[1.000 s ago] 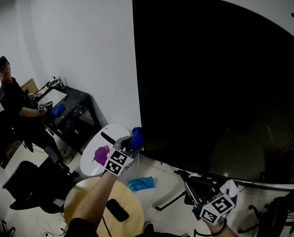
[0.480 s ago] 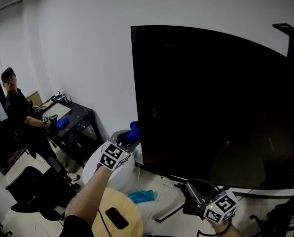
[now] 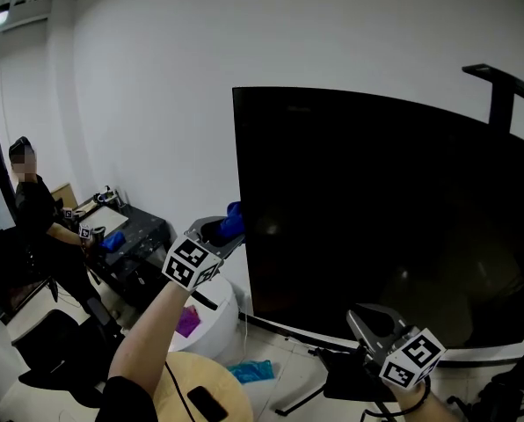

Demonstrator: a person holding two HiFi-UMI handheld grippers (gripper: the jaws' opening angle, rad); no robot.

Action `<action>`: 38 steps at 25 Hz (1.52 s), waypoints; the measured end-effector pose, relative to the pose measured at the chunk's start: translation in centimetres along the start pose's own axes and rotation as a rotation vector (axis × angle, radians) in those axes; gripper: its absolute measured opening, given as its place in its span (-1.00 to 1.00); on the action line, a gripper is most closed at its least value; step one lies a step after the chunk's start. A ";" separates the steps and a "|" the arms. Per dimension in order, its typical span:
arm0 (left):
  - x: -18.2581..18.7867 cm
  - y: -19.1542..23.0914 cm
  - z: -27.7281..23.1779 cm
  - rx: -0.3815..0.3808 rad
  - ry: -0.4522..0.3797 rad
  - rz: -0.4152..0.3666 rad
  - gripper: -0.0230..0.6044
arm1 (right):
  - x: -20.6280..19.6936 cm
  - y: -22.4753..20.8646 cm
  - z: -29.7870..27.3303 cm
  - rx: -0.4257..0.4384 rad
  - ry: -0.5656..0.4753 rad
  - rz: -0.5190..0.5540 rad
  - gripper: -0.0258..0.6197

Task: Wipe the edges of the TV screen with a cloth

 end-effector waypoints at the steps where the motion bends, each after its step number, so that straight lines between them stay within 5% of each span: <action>1: 0.9 0.6 0.1 0.004 -0.010 -0.005 -0.32 | 0.7 0.1 0.2 0.003 -0.010 0.007 -0.83; 18: 16.2 10.2 1.9 0.033 -0.086 -0.130 -0.32 | 12.8 2.1 2.4 0.030 -0.189 0.222 -0.85; 38: 25.9 15.9 4.0 0.091 -0.082 -0.200 -0.32 | 17.3 2.5 4.6 0.009 -0.289 0.284 -0.88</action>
Point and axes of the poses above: the fingertips, and each gripper's own axes: z backward along the fingers, y to its left, x out of its top, the point moved 6 cm from there along z, backward along the fingers, and after that the axes turned 5 degrees about -z, right-handed, at the moved point
